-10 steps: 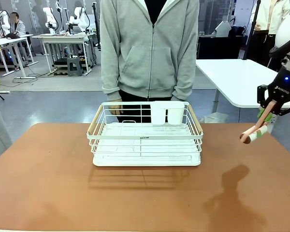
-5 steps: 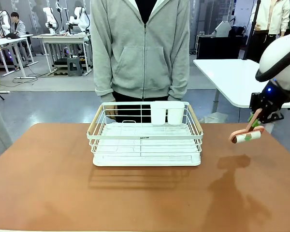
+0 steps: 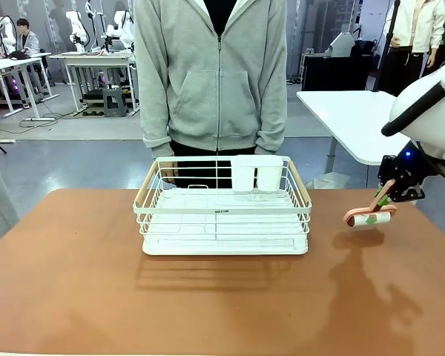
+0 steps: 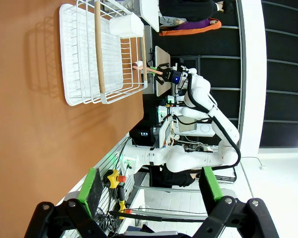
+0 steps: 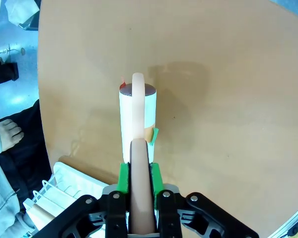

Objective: Clean the table.
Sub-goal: Place the Lint Roller down when the Dish drying rack is positioned in the middle of the table.

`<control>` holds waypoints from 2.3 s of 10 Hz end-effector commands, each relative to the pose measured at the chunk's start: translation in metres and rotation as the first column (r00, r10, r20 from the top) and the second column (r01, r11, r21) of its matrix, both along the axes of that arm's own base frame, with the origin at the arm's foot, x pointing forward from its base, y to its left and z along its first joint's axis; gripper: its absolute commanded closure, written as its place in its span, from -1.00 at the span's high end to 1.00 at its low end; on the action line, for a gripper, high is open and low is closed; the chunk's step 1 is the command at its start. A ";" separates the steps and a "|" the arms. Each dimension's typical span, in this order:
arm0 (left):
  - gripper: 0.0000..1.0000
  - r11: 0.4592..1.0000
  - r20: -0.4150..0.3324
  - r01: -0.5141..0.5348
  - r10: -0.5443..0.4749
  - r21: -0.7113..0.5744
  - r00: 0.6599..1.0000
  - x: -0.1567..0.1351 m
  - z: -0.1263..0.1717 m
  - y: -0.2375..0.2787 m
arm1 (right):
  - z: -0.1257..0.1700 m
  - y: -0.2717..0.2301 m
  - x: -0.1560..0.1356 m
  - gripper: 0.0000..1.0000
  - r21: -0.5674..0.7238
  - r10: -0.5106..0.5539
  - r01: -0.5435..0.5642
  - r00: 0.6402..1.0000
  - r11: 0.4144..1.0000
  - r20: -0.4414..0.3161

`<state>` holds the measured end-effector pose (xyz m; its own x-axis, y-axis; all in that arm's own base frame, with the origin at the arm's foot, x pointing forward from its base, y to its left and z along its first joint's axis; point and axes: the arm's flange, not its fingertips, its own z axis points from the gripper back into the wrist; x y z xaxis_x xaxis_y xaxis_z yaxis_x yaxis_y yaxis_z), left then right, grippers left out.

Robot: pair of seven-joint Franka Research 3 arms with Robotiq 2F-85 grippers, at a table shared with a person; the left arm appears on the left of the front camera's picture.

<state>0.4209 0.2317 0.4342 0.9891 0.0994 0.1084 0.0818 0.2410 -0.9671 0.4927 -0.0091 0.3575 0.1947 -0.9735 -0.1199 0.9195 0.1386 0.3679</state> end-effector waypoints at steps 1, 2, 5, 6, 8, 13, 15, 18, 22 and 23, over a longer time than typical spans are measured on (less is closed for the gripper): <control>1.00 1.000 0.002 0.002 -0.002 0.011 1.000 -0.002 0.001 0.002 | -0.010 -0.001 0.002 -0.57 0.028 0.001 -0.001 1.000 1.000 0.013; 1.00 1.000 0.002 0.002 -0.002 0.011 1.000 -0.002 0.001 0.002 | -0.012 -0.001 0.003 -0.57 0.035 0.000 -0.001 1.000 0.999 0.013; 1.00 1.000 0.002 0.002 -0.002 0.011 1.000 -0.002 0.001 0.002 | -0.015 0.000 0.004 -0.57 0.007 -0.006 0.006 1.000 1.000 0.014; 1.00 1.000 0.002 0.002 -0.002 0.011 1.000 -0.002 0.001 0.002 | -0.016 0.000 0.004 -0.24 0.004 -0.005 0.005 1.000 1.000 0.008; 1.00 1.000 0.002 0.002 -0.002 0.011 1.000 -0.002 0.001 0.002 | -0.017 -0.001 0.004 0.49 0.011 -0.007 0.007 1.000 1.000 0.008; 1.00 1.000 0.002 0.002 -0.002 0.011 1.000 -0.002 0.001 0.002 | -0.003 -0.006 -0.025 1.00 -0.008 0.020 -0.020 1.000 1.000 0.018; 1.00 1.000 0.002 0.002 -0.002 0.011 1.000 -0.002 0.001 0.002 | 0.001 -0.003 -0.044 1.00 -0.011 0.051 -0.051 0.999 0.999 0.016; 1.00 1.000 0.002 0.002 -0.002 0.011 1.000 -0.002 0.001 0.002 | 0.010 -0.006 -0.075 1.00 -0.010 0.084 -0.084 0.996 0.996 0.023; 1.00 1.000 0.002 0.002 -0.002 0.011 1.000 -0.002 0.001 0.002 | 0.008 -0.013 -0.075 1.00 0.027 0.079 -0.079 0.997 0.997 0.013; 1.00 1.000 0.002 0.002 -0.002 0.011 1.000 -0.002 0.001 0.002 | 0.007 -0.014 -0.071 1.00 0.020 0.077 -0.077 0.997 0.997 0.005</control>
